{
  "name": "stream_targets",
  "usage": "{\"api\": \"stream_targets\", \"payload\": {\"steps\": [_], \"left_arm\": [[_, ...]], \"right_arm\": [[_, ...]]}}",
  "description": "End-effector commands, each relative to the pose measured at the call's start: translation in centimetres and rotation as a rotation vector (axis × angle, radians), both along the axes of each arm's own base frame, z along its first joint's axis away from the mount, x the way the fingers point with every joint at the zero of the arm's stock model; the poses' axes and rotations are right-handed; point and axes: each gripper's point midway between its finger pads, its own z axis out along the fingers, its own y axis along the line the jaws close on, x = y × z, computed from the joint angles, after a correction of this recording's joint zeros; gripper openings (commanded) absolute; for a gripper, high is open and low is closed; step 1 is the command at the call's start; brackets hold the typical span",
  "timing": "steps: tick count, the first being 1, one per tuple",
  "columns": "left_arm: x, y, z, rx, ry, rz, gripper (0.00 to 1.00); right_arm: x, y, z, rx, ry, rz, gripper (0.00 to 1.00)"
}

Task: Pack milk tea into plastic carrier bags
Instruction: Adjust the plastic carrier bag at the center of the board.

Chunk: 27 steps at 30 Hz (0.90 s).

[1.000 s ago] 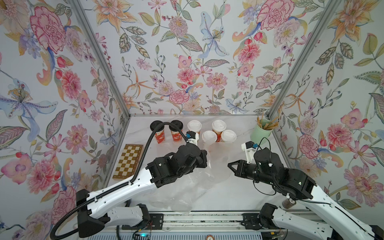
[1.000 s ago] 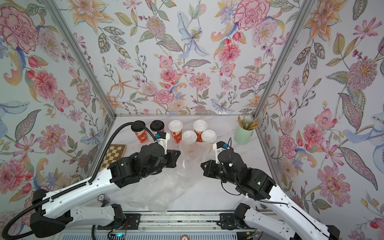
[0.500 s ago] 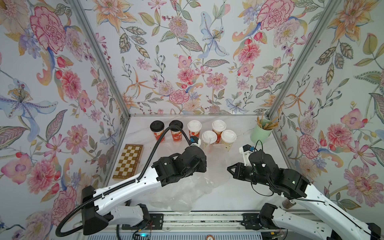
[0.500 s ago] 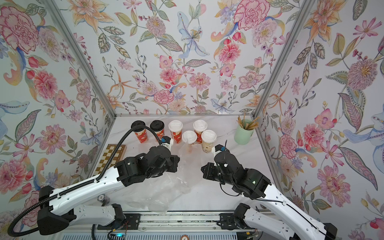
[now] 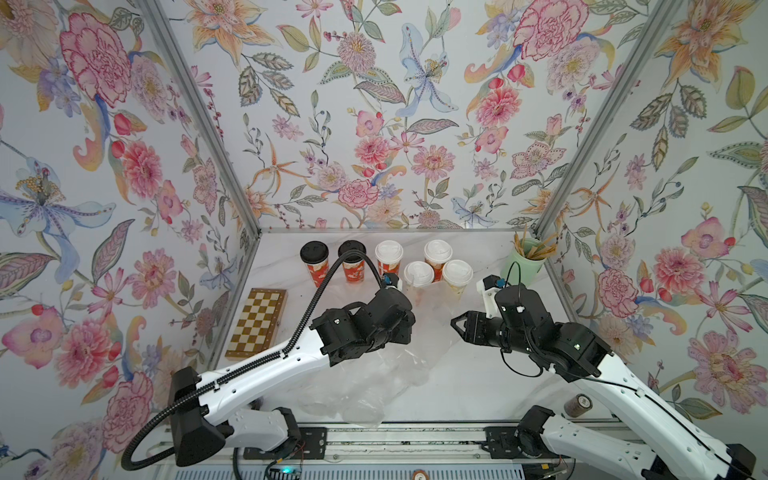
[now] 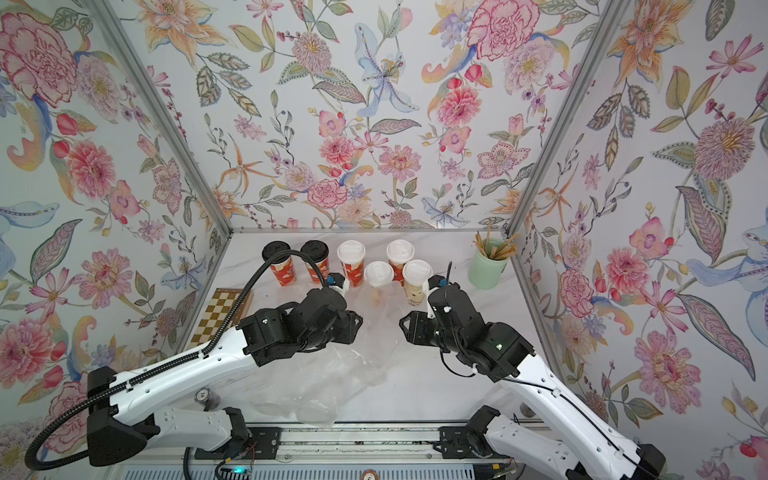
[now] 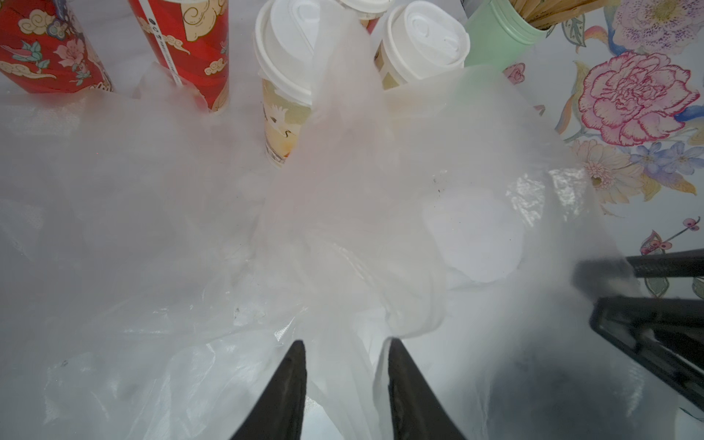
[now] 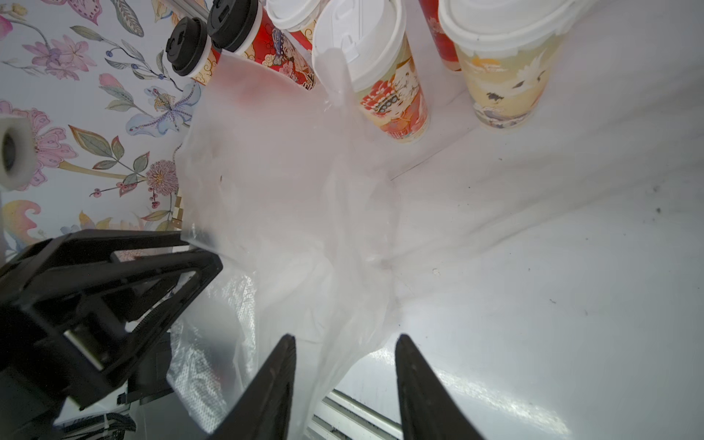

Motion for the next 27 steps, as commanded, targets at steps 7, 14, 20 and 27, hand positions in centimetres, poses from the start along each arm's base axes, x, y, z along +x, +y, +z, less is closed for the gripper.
{"api": "stream_targets", "payload": {"steps": [7, 14, 20, 27], "left_arm": [[0.4, -0.4, 2.3, -0.090, -0.032, -0.013, 0.39], [0.6, -0.5, 1.4, -0.061, -0.011, -0.007, 0.47], [0.6, -0.3, 1.5, -0.059, -0.009, -0.002, 0.31], [0.3, -1.0, 1.6, -0.068, 0.004, -0.034, 0.29]], "right_arm": [[0.6, 1.5, 1.3, 0.018, 0.003, 0.120, 0.00], [-0.4, 2.2, 1.9, 0.057, 0.016, 0.140, 0.00], [-0.8, 2.2, 2.1, 0.062, 0.009, 0.123, 0.00], [-1.2, 1.2, 1.7, 0.065, 0.009, 0.029, 0.00]]}}
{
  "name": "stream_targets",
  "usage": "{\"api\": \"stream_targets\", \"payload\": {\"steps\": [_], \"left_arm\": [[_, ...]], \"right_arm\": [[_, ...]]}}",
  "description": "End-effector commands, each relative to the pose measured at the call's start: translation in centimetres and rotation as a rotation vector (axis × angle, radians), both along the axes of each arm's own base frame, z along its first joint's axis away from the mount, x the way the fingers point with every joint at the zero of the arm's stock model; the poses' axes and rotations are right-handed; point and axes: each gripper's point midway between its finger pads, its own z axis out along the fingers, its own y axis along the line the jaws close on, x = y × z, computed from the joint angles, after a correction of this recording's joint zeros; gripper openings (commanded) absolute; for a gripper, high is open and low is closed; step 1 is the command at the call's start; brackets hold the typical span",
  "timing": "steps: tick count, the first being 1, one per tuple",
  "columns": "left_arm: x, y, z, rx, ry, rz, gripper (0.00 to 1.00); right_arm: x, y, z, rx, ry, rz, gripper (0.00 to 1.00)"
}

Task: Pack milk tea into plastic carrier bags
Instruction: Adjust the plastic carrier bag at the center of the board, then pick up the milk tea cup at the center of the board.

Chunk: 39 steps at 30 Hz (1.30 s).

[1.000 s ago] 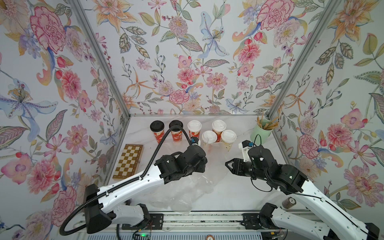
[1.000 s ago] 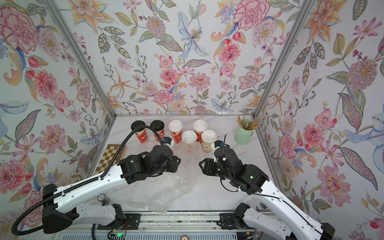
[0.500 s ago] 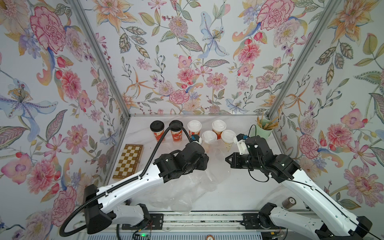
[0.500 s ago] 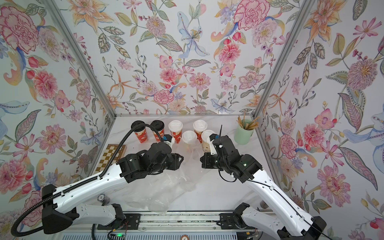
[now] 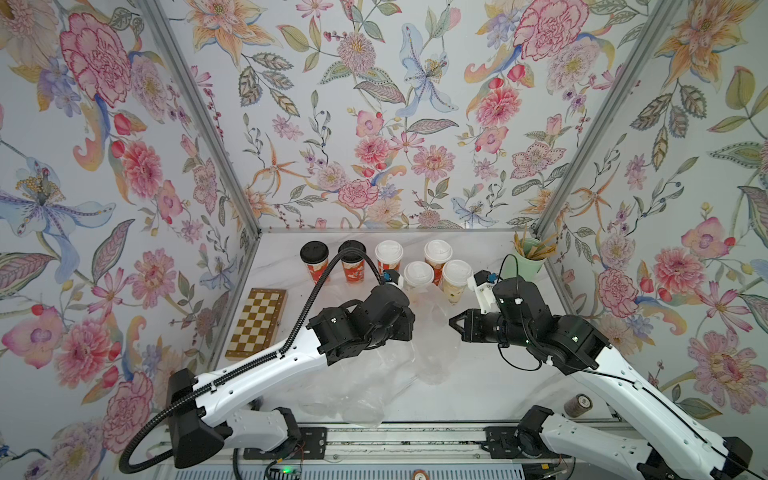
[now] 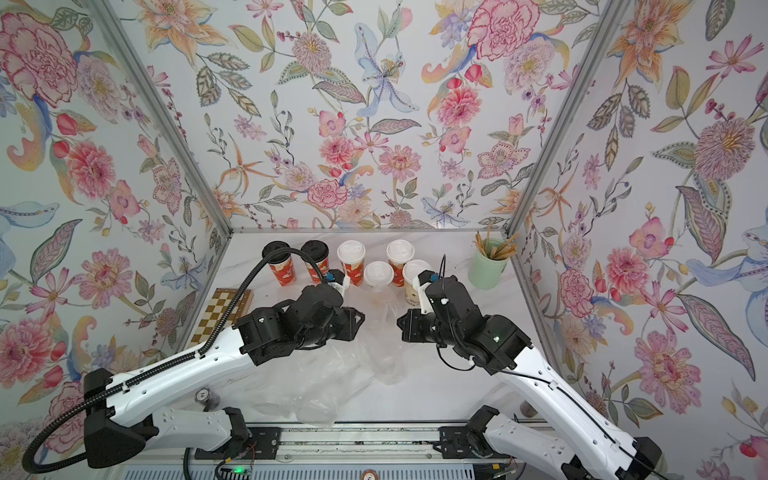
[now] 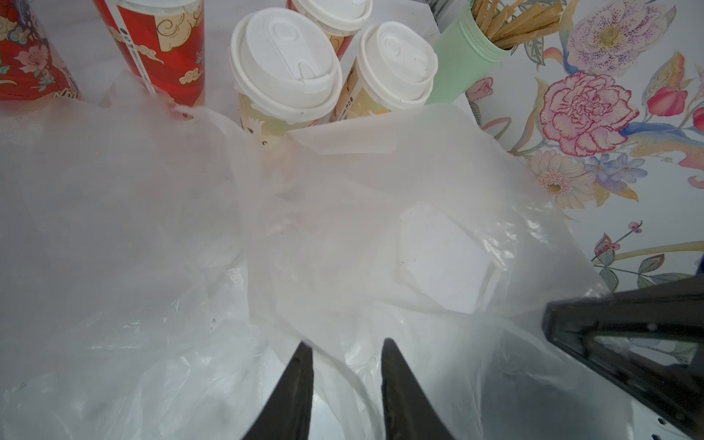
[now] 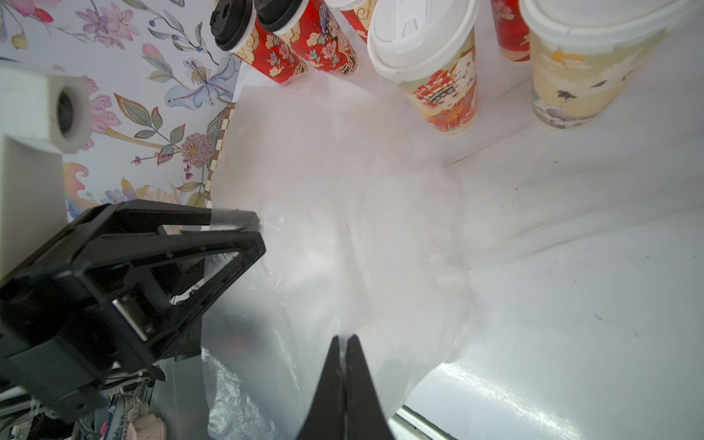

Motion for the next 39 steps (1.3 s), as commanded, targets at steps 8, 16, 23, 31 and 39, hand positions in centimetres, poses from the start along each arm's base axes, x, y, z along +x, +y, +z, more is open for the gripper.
{"api": "stream_targets", "payload": {"steps": [8, 16, 23, 31, 39], "left_arm": [[1.6, -0.9, 1.5, 0.048, -0.065, -0.041, 0.07], [2.2, -2.1, 2.2, 0.010, -0.106, -0.072, 0.05], [2.3, -2.3, 2.2, -0.011, -0.113, -0.070, 0.04], [2.2, -2.2, 1.7, -0.026, -0.100, -0.061, 0.03], [2.5, -1.4, 0.6, -0.020, -0.069, -0.020, 0.04]], "right_arm": [[-0.4, -1.2, -0.6, 0.002, -0.009, -0.084, 0.21], [2.6, -3.9, 3.5, -0.035, -0.168, -0.110, 0.56], [7.7, -5.9, 4.0, -0.165, -0.217, -0.144, 0.60], [13.7, -7.0, 2.2, -0.337, -0.267, -0.187, 0.64], [17.8, -6.5, -1.3, -0.382, -0.233, -0.148, 0.74]]}}
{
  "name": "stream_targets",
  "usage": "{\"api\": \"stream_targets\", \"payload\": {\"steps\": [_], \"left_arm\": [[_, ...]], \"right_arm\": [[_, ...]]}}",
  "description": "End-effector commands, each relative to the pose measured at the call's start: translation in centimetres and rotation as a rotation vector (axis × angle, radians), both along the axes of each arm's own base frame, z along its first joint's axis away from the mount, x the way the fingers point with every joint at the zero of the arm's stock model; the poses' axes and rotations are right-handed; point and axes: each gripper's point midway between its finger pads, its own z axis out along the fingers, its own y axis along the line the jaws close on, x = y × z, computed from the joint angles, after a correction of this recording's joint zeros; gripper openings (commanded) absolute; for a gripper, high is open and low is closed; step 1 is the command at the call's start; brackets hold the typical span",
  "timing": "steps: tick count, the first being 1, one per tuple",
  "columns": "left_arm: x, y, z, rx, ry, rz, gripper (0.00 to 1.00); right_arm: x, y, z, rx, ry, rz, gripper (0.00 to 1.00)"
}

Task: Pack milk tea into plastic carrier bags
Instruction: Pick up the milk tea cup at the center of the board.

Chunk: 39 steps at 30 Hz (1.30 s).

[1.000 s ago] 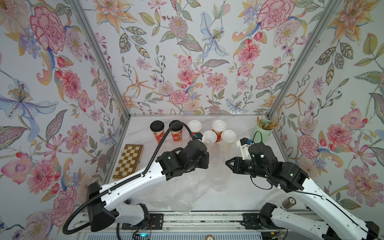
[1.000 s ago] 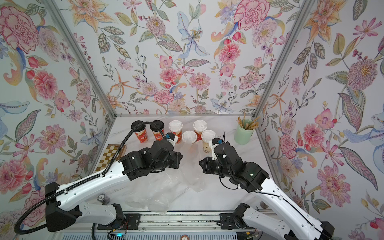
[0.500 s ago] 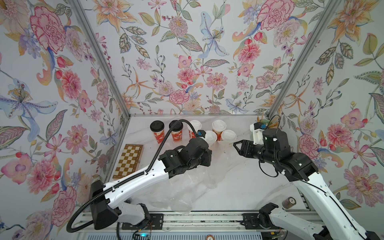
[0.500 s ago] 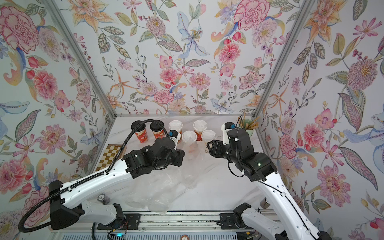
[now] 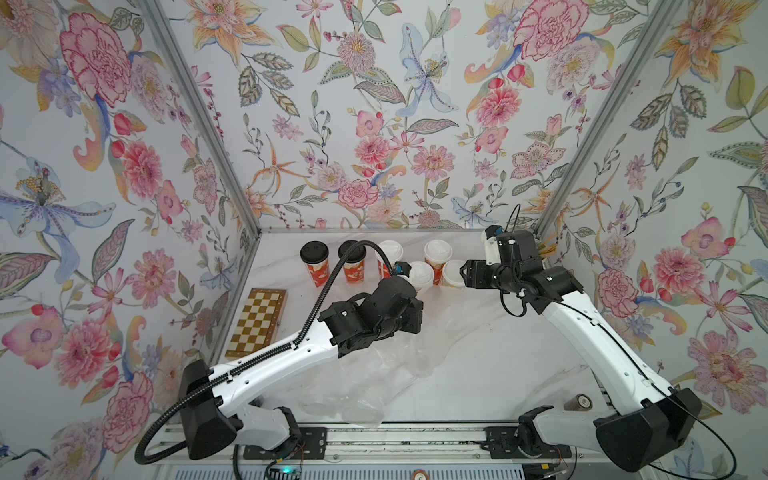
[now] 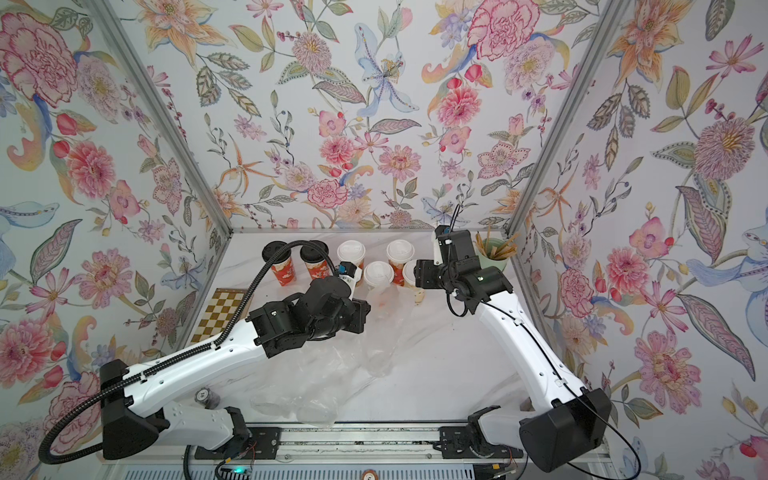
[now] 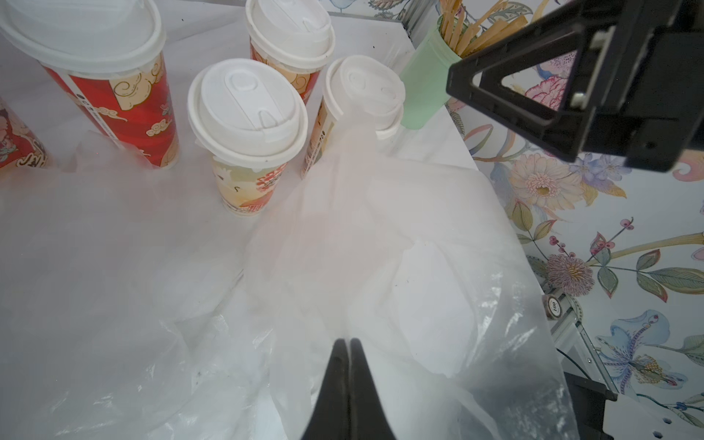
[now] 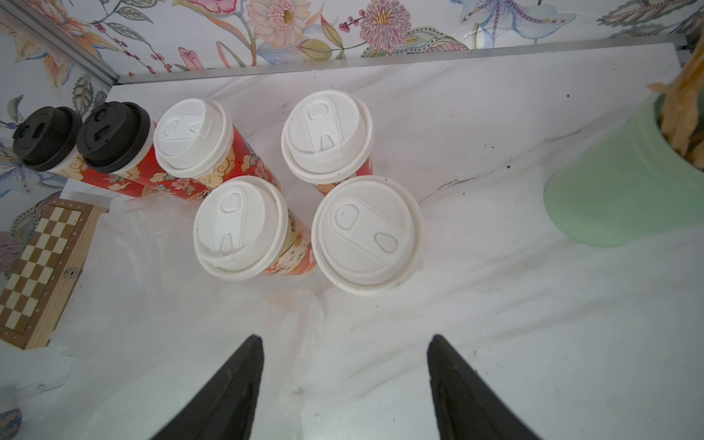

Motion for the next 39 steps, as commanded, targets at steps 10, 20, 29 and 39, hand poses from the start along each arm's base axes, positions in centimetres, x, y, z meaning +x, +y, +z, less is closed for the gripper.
{"api": "stream_targets", "payload": {"steps": [10, 20, 29, 39], "left_arm": [[0.4, 1.0, 0.6, -0.034, 0.010, 0.042, 0.04], [0.2, 0.1, 1.9, -0.106, 0.001, 0.019, 0.04], [0.2, 0.1, 1.6, -0.096, 0.008, 0.019, 0.03], [0.2, 0.0, 1.7, -0.098, 0.010, 0.019, 0.03]], "right_arm": [[3.5, 1.5, -3.2, -0.086, 0.034, 0.088, 0.83], [4.7, 1.8, -4.3, -0.134, 0.045, 0.109, 0.84], [5.4, 1.6, -6.1, -0.180, 0.080, 0.109, 0.81], [5.2, 1.2, -7.7, -0.228, 0.119, 0.119, 0.77]]}}
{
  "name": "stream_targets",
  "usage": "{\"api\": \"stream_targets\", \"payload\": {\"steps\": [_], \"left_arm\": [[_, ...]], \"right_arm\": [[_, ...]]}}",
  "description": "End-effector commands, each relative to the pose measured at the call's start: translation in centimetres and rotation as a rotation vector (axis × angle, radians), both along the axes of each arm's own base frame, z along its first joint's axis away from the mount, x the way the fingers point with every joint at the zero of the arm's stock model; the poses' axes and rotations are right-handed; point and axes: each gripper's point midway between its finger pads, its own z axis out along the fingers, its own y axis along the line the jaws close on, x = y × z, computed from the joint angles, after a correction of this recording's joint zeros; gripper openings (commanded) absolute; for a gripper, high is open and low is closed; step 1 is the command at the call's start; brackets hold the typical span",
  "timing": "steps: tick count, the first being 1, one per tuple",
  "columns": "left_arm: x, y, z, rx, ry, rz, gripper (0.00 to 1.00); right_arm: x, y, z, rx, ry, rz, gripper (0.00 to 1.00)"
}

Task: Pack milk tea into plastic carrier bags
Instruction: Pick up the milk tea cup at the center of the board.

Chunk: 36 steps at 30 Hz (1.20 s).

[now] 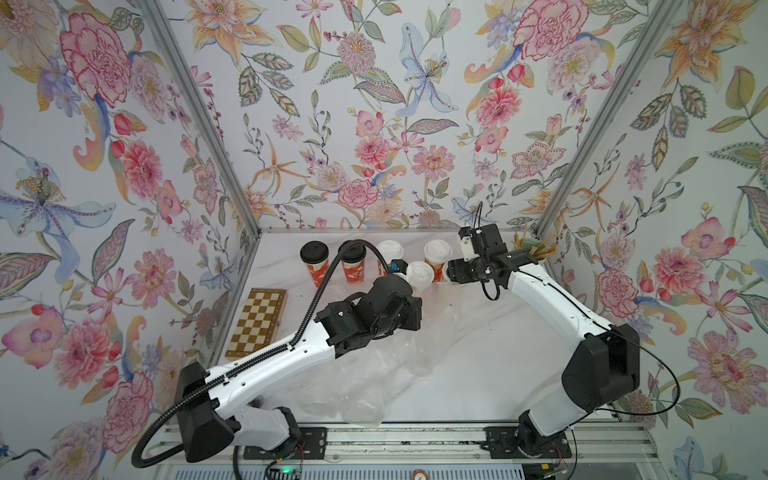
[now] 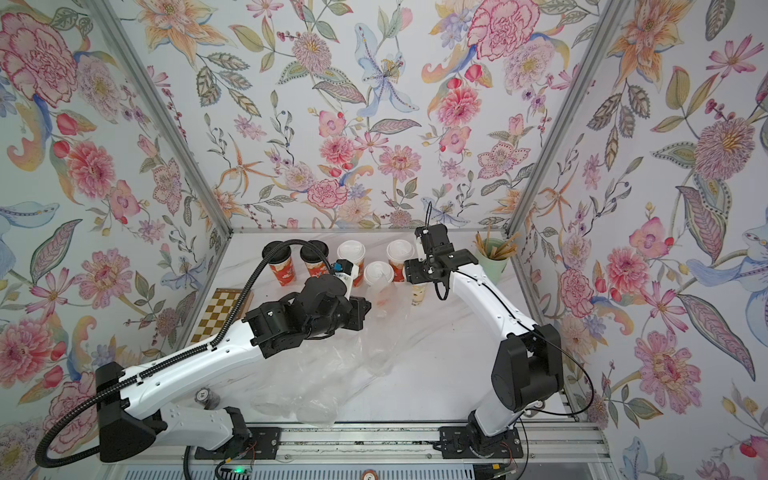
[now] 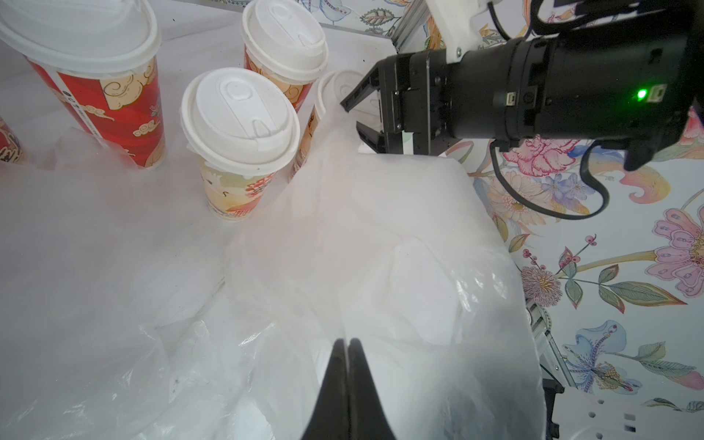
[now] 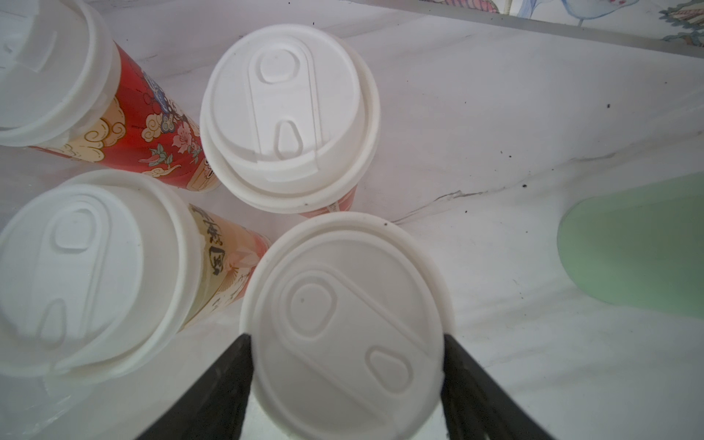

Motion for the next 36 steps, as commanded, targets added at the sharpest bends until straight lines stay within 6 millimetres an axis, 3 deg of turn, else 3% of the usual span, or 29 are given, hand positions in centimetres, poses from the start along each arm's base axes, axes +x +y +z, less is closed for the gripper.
{"api": "stream_targets", "payload": {"steps": [1, 7, 11, 16, 20, 27, 36], "left_arm": [[0.2, 0.3, 0.5, -0.022, 0.002, 0.011, 0.03], [0.2, 0.4, 0.8, -0.029, -0.001, 0.015, 0.03], [0.1, 0.5, 0.8, -0.031, 0.001, 0.017, 0.03], [0.2, 0.4, 0.9, -0.039, -0.002, 0.017, 0.02], [0.2, 0.4, 0.9, -0.044, -0.004, 0.017, 0.02], [0.2, 0.3, 0.8, -0.053, -0.008, 0.013, 0.02], [0.0, 0.4, 0.6, -0.059, -0.004, 0.014, 0.02]], "right_arm": [[-0.1, -0.1, -1.0, -0.040, 0.033, 0.014, 0.78], [-0.5, -0.4, -2.0, -0.061, 0.059, 0.016, 0.79], [-0.4, -0.8, -1.8, -0.075, 0.056, -0.001, 0.70], [-0.5, -1.0, -0.2, -0.067, 0.028, -0.018, 0.62], [-1.0, -1.2, 2.2, -0.053, -0.013, -0.031, 0.60], [-2.9, -1.9, 5.4, -0.002, -0.051, -0.052, 0.56], [-7.3, -3.0, 3.7, 0.029, 0.013, -0.082, 0.57]]}}
